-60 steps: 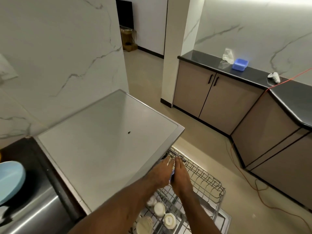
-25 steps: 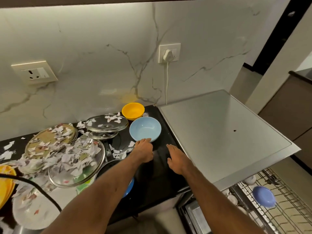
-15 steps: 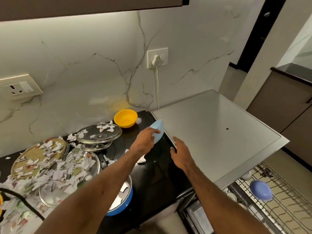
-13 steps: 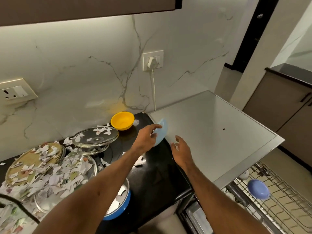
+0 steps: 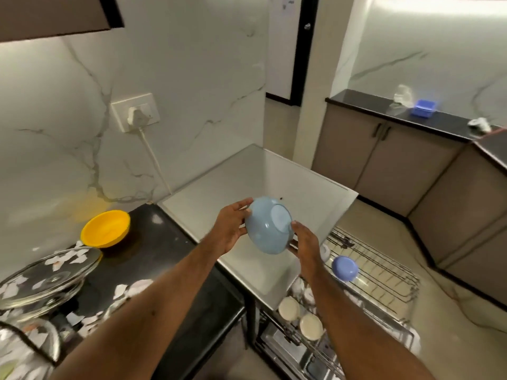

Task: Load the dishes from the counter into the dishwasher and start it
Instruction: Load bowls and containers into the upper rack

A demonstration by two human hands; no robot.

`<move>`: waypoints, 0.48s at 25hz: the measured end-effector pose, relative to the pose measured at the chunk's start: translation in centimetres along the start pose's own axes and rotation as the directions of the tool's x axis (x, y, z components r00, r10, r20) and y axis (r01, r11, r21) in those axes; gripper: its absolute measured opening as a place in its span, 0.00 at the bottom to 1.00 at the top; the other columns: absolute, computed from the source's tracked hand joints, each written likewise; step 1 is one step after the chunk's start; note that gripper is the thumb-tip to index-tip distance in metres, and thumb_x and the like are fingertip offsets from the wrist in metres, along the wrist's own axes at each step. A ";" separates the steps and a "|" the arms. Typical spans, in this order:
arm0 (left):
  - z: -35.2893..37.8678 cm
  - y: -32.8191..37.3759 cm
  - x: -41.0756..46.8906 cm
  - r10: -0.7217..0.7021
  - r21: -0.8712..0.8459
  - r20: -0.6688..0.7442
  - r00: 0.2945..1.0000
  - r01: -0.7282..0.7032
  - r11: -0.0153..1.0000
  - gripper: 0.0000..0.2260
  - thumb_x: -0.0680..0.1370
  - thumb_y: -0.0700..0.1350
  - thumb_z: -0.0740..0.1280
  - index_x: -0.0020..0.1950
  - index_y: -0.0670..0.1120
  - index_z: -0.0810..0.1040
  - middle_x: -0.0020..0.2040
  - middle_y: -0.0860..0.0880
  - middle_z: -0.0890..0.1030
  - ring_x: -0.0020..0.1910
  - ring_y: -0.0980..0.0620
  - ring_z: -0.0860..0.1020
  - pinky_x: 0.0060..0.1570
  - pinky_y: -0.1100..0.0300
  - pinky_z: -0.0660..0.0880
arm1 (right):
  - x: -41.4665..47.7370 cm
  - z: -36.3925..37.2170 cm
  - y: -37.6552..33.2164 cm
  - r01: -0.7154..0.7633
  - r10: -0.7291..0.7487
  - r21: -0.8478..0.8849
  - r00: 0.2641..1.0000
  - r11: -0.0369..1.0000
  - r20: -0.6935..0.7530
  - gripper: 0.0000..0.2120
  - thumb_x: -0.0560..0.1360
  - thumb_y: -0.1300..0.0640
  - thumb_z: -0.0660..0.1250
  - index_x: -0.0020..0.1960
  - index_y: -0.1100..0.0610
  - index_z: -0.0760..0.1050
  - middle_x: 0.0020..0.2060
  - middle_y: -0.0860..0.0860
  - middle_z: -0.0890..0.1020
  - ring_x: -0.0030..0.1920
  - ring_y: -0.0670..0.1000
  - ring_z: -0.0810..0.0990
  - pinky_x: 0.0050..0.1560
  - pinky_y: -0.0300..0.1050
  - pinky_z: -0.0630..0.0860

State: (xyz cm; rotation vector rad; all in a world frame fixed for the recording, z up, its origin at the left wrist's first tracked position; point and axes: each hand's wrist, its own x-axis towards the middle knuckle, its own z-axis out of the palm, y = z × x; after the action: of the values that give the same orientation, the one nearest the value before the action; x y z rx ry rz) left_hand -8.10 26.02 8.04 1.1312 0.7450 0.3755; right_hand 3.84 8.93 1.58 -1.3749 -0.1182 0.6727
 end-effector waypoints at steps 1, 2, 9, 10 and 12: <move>2.3 -0.4 0.4 -0.006 0.074 0.031 0.999 0.004 0.997 0.17 0.81 0.36 0.66 0.70 0.47 0.78 0.62 0.44 0.82 0.55 0.47 0.81 0.48 0.52 0.83 | 0.1 -2.0 -0.4 0.020 -0.021 -0.021 0.998 1.000 -0.061 0.06 0.81 0.50 0.70 0.54 0.49 0.84 0.55 0.51 0.85 0.59 0.56 0.82 0.57 0.58 0.82; 4.5 -0.9 0.9 -0.016 0.142 0.064 0.998 0.007 0.990 0.18 0.82 0.38 0.66 0.71 0.48 0.77 0.63 0.44 0.81 0.56 0.47 0.80 0.50 0.51 0.82 | 0.5 -3.9 -0.6 0.040 -0.045 -0.043 0.992 0.998 -0.119 0.07 0.79 0.48 0.71 0.54 0.48 0.85 0.54 0.50 0.85 0.59 0.57 0.82 0.59 0.60 0.81; 18.3 -7.3 4.0 -0.162 0.672 0.285 0.945 -0.077 0.737 0.31 0.73 0.56 0.72 0.75 0.57 0.69 0.65 0.43 0.79 0.60 0.43 0.80 0.60 0.47 0.80 | 0.9 -18.3 -1.3 0.003 -0.074 -0.185 0.922 0.983 -0.379 0.16 0.78 0.50 0.70 0.65 0.48 0.81 0.59 0.48 0.84 0.59 0.52 0.81 0.42 0.46 0.81; 20.0 -8.1 4.0 -0.180 0.721 0.287 0.941 -0.088 0.688 0.30 0.75 0.55 0.72 0.76 0.56 0.67 0.65 0.44 0.78 0.60 0.43 0.79 0.59 0.50 0.80 | 1.2 -19.9 -0.9 -0.017 -0.063 -0.191 0.914 0.981 -0.401 0.18 0.77 0.48 0.70 0.67 0.46 0.80 0.60 0.48 0.83 0.59 0.52 0.81 0.44 0.50 0.84; 22.9 -9.9 4.3 -0.216 0.779 0.272 0.938 -0.083 0.622 0.29 0.78 0.52 0.70 0.77 0.53 0.65 0.66 0.43 0.78 0.61 0.43 0.79 0.57 0.53 0.79 | 1.5 -22.8 -0.2 -0.069 -0.033 -0.211 0.896 0.975 -0.443 0.24 0.75 0.43 0.70 0.70 0.45 0.77 0.62 0.48 0.81 0.60 0.53 0.81 0.55 0.61 0.84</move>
State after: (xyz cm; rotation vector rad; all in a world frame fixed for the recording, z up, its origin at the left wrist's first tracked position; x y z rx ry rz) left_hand 10.14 9.27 2.69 1.9402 0.6386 -0.2744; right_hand 15.55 -9.98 -3.68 -1.7171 0.1926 0.3498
